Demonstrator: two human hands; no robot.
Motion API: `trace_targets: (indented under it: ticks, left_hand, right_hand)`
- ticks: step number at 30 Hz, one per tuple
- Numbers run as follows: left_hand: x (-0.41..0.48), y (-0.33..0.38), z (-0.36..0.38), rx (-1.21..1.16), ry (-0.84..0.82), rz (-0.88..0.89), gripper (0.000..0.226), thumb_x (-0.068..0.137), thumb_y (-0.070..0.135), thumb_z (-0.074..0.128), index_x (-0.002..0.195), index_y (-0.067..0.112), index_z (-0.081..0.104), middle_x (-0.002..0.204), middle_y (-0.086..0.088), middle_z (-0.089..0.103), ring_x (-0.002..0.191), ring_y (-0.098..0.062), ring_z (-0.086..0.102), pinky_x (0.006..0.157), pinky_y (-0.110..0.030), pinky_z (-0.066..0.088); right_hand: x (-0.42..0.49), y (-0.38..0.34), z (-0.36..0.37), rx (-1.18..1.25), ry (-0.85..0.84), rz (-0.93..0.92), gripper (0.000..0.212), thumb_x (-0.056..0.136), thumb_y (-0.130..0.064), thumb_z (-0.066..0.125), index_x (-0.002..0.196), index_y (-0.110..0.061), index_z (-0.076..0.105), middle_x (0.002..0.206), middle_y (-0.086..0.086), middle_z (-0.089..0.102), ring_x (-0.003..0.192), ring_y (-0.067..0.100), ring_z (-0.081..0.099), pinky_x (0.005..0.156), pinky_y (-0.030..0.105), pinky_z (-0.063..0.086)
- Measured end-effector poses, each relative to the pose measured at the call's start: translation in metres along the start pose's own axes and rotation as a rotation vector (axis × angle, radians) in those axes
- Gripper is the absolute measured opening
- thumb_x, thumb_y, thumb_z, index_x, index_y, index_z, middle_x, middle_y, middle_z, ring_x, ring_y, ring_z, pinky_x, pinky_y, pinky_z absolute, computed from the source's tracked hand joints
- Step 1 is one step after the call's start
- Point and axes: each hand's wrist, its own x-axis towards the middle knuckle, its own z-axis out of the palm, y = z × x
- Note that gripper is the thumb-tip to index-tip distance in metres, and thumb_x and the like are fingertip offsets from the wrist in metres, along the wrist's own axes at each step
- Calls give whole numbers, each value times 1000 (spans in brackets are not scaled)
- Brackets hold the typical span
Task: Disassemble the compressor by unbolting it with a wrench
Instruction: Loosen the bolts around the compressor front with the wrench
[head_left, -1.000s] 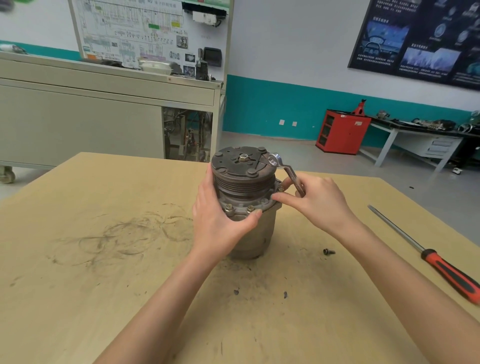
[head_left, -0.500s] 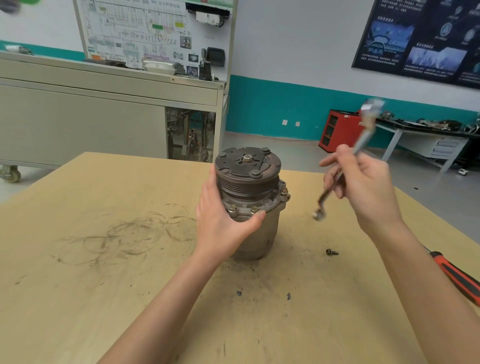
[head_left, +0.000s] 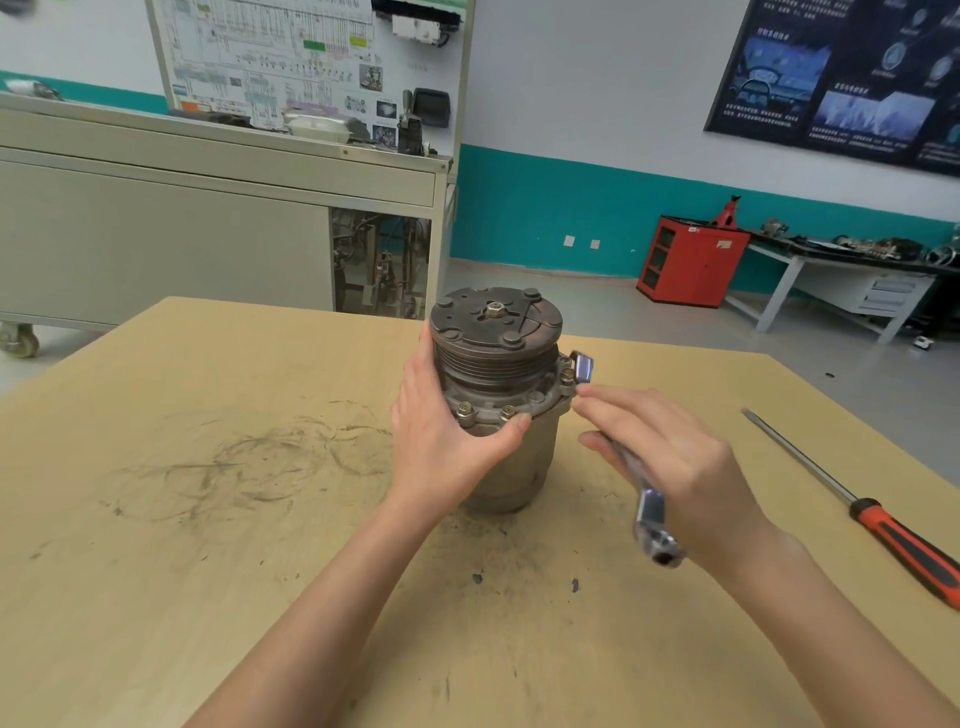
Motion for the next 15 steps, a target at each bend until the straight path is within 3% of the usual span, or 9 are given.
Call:
trace_targets:
  ticks: [6,11,13,15]
  left_hand:
    - [-1,1,0,-13,0,0,118,57,67,66,154,26,14,148,8,34,139,-10,31,113,-51,30]
    - [-1,1,0,-16,3,3,118,57,66,66,154,25,13,144,15,31,139,-9,29,114,-51,29]
    - [0,0,0,-15,1,-2,117,57,66,66,154,27,13,142,16,30,139,-8,29,115,-51,28]
    - [0,-1,1,-15,0,-8,117,57,65,66,153,30,12,145,15,30,139,-8,28,115,-51,27]
  right_hand:
    - [-21,1,28,-86,-1,-129,24,92,-12,58,87,6,72,96,19,71,74,28,68,56,33,56]
    - [-29,10,39,-67,136,-157,27,94,-14,59,92,9,72,100,19,70,81,28,70,68,33,58]
    - [-37,6,44,163,243,61,28,98,-13,52,95,8,70,104,17,70,88,26,70,79,33,57]
    - [-37,-5,48,690,416,554,24,98,-12,42,97,-6,65,105,9,71,84,25,71,76,34,57]
